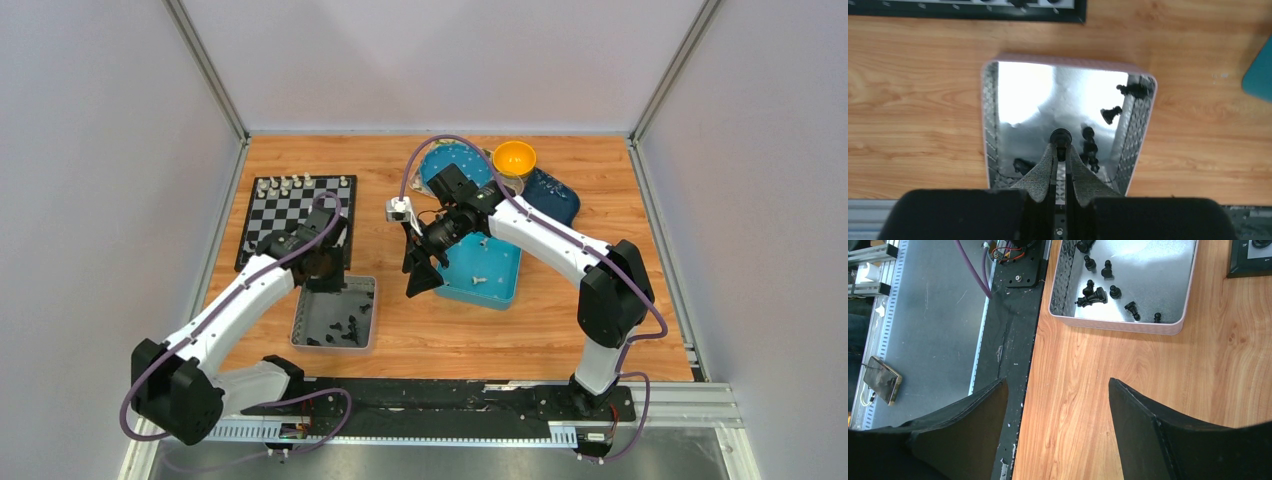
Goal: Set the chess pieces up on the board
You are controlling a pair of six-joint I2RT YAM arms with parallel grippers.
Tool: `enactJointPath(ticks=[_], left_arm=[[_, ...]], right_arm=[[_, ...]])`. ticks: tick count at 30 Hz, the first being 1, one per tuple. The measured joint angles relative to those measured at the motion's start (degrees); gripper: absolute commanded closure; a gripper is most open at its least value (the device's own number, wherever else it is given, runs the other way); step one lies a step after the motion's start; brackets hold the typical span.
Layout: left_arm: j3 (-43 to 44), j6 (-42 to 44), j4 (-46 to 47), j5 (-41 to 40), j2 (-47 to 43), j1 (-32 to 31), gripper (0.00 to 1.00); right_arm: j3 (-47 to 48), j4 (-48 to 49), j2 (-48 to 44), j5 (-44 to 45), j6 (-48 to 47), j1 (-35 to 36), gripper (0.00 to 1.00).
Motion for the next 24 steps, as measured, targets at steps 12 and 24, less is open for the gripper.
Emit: enactJointPath(ticks=[12,24], left_arm=[[12.09,9.27,4.63,1.49,10.32,26.69,0.98],[17.03,11.30,15.52,3.32,27.87,37.24,0.98]], right_arm=[[0.00,0.00,0.00,-0.35,-0.11,-0.31,0.23],[0.00,0.00,0.00,-2.23,-0.15,-2.14,0.23]])
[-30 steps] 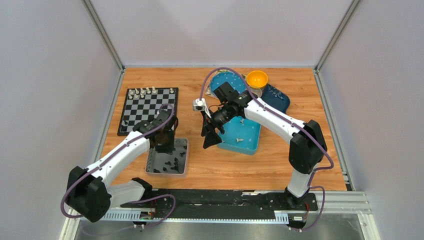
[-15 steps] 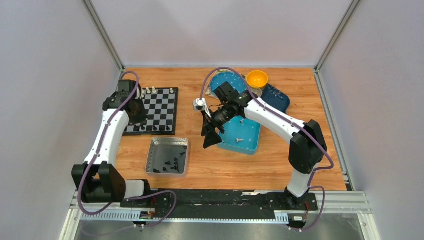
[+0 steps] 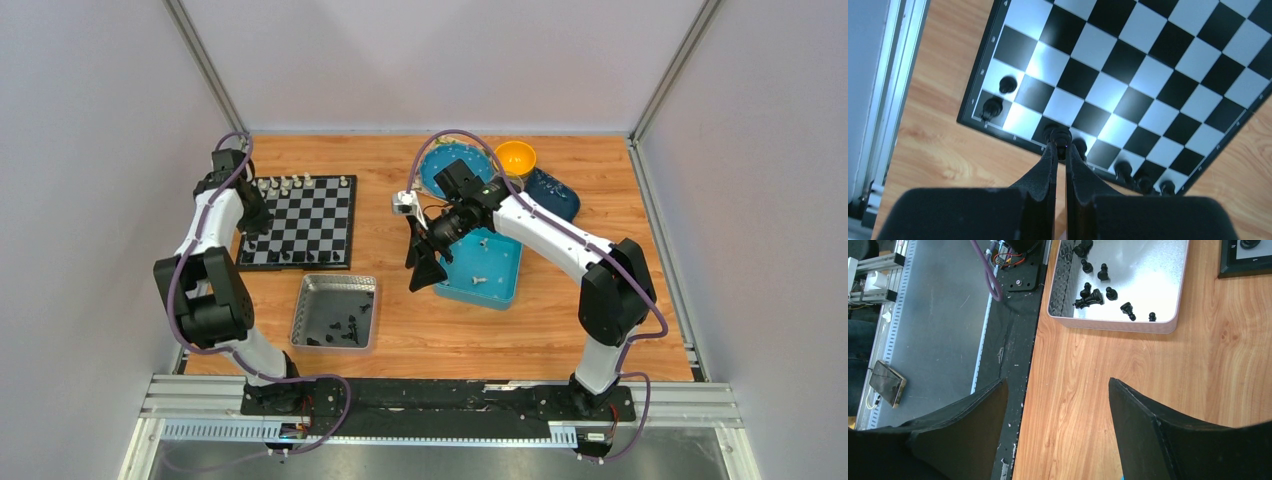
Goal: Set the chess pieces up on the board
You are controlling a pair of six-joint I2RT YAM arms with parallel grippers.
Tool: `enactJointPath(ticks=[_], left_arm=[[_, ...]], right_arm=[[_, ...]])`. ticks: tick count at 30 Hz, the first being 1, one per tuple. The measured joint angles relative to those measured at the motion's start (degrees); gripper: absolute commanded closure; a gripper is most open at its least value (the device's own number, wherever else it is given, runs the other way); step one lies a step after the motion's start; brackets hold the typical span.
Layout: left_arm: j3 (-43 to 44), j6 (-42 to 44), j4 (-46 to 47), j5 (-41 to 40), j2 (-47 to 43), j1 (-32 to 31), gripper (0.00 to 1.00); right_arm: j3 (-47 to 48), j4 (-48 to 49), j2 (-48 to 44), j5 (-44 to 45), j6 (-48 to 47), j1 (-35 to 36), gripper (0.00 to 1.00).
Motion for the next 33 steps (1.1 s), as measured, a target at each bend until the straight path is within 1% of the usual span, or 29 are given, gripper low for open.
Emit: enactJointPath(ticks=[5,11,20,33], left_arm=[[0.07,0.15,2.82,0.02,4.83,0.39,0.98],[0.11,0.20,4.09,-0.02,7.91,1.31,0.98],[0.11,0.37,4.79,0.02,9.22,2.97,0.96],[1.14,0.42,4.35,0.22,11.61,3.65,0.96]], right_arm=[[0.00,0.00,0.00,-0.22,0.00,-0.85,0.23],[0.00,0.00,0.02,-0.20,0.00,-1.31,0.23],[0.00,0.00,0.44,-0.22,0.00,-1.33,0.23],[0.00,0.00,0.52,-0.22,0.00,-1.60,0.23]])
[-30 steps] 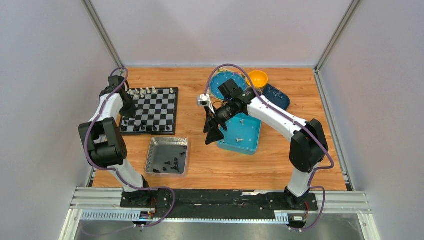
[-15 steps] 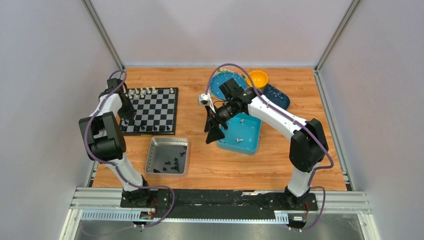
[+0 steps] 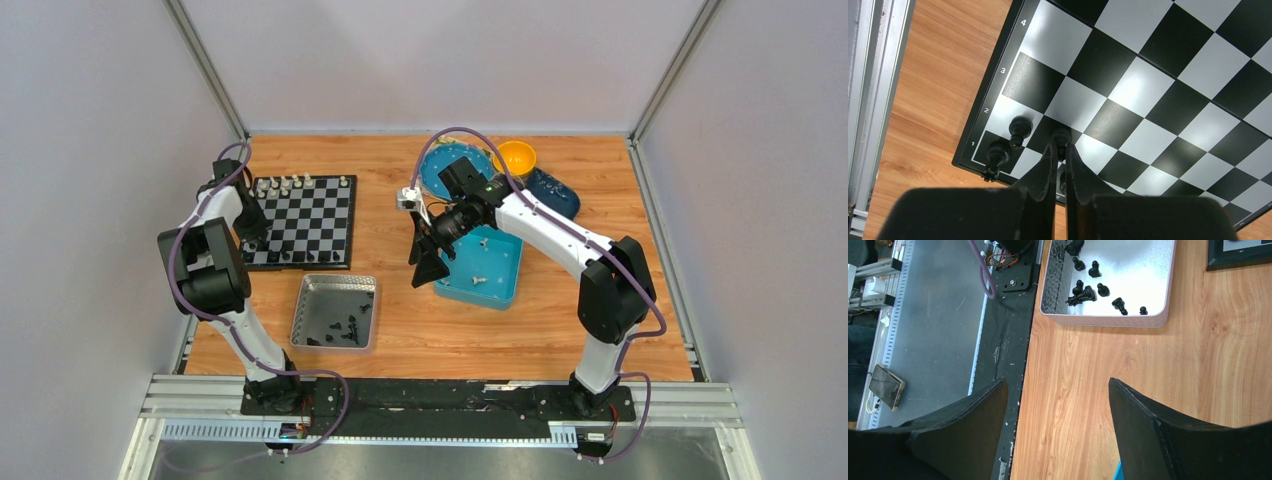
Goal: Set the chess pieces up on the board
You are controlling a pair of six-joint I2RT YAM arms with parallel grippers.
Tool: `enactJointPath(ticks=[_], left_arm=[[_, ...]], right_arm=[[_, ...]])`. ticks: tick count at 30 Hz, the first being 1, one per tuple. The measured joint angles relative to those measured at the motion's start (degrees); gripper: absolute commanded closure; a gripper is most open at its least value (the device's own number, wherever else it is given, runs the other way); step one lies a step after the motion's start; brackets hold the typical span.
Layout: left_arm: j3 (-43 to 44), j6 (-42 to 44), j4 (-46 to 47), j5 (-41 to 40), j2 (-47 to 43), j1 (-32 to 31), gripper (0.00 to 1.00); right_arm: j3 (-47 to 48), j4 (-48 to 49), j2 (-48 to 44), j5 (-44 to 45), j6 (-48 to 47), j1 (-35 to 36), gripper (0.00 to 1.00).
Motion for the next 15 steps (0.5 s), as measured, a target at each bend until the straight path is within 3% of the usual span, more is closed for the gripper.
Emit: enactJointPath(ticks=[15], left_arm=[[0.00,0.00,-0.42,-0.20,0.00,0.17,0.94]], right_arm=[[0.00,0.00,0.00,-0.02,0.00,0.00,0.23]])
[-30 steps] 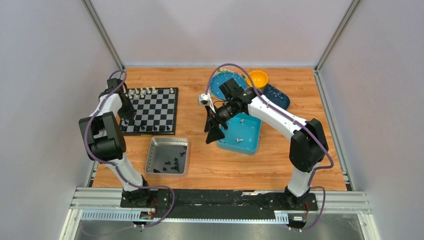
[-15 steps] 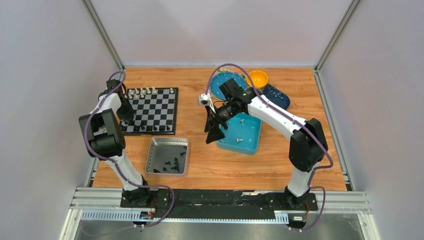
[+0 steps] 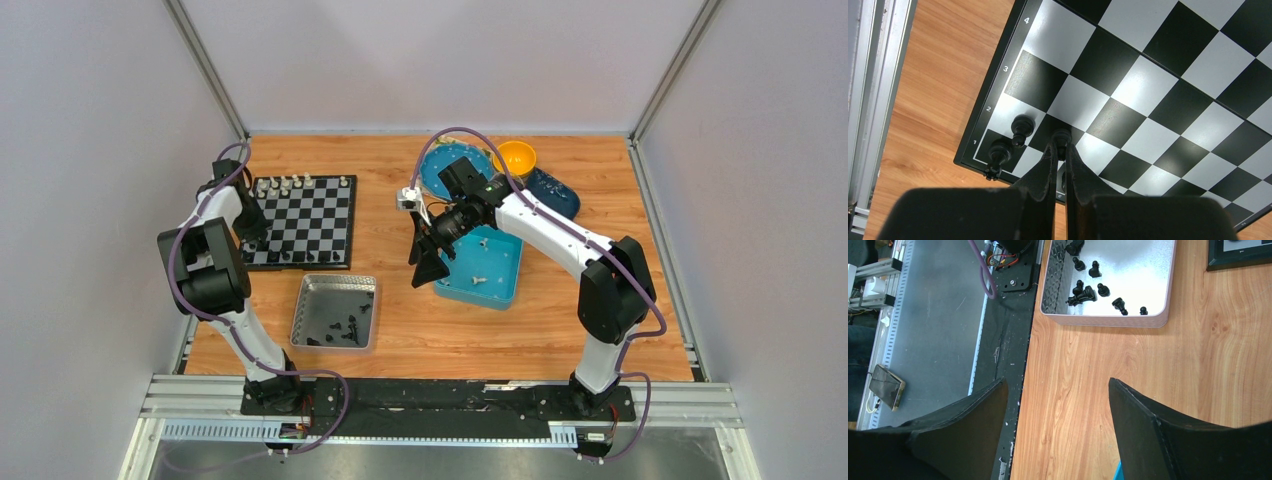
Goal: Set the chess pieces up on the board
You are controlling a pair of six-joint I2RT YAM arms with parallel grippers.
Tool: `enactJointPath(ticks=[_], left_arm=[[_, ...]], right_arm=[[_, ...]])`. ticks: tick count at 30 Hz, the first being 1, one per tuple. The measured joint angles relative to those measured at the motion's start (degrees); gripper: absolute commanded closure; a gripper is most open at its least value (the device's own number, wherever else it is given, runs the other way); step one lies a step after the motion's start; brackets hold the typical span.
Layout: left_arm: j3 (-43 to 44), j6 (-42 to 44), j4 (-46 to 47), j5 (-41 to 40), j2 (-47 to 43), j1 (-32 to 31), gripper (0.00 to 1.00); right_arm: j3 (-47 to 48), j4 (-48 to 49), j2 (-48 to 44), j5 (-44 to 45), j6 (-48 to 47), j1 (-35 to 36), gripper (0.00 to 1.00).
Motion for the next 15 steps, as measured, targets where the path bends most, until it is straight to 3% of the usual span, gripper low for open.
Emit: enactJointPath(ticks=[15], left_arm=[[0.24,0.02,-0.59,-0.20,0.02,0.04,0.85]], right_arm=[[0.00,0.00,0.00,-0.02,0.00,0.00,0.23]])
